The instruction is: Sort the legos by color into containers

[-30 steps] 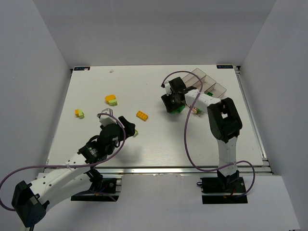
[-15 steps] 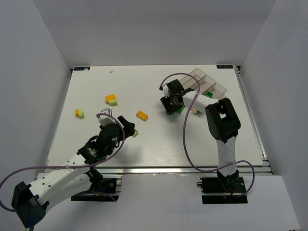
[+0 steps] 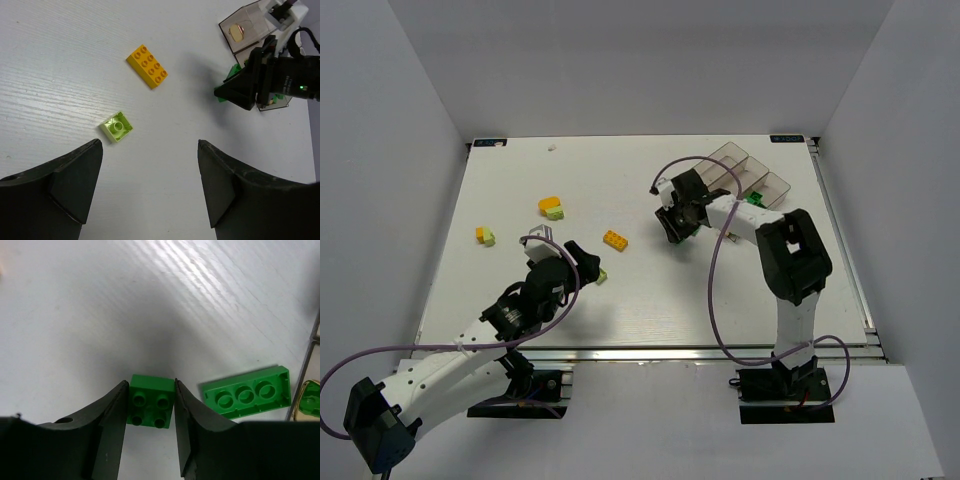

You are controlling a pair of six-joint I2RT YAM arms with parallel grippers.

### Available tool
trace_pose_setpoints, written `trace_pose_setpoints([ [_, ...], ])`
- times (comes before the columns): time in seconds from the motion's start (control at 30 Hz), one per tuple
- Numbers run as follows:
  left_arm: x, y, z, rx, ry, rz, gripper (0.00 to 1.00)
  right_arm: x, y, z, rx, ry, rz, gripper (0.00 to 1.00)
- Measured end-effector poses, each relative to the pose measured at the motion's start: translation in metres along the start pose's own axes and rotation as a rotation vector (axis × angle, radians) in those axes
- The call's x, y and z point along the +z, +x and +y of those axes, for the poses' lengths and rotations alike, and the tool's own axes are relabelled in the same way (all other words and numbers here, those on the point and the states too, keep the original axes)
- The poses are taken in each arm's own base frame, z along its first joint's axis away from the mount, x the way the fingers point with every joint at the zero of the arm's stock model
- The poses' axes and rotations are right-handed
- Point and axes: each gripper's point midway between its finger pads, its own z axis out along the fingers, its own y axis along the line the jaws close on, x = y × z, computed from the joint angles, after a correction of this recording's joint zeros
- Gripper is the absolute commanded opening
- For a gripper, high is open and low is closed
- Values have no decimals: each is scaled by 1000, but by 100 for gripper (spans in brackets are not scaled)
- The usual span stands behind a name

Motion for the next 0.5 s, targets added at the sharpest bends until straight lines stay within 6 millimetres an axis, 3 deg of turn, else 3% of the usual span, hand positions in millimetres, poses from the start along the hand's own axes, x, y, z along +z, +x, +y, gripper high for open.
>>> trace_pose_setpoints([
  [0.13,0,-1,-1,-4,3,-3,86,-28,-14,14,-84,-96,-76,0],
  [0.3,0,-1,-1,-5,4,-4,86,-87,-47,25,-214,-206,-250,0],
  [0.43,0,1,1,-5,0,-1,86,-125,-61,4,-224,-205,-359,0],
  [0.5,1,3,3,-4,-2,2,86,-135,-59,-20,-180,-182,-383,0],
])
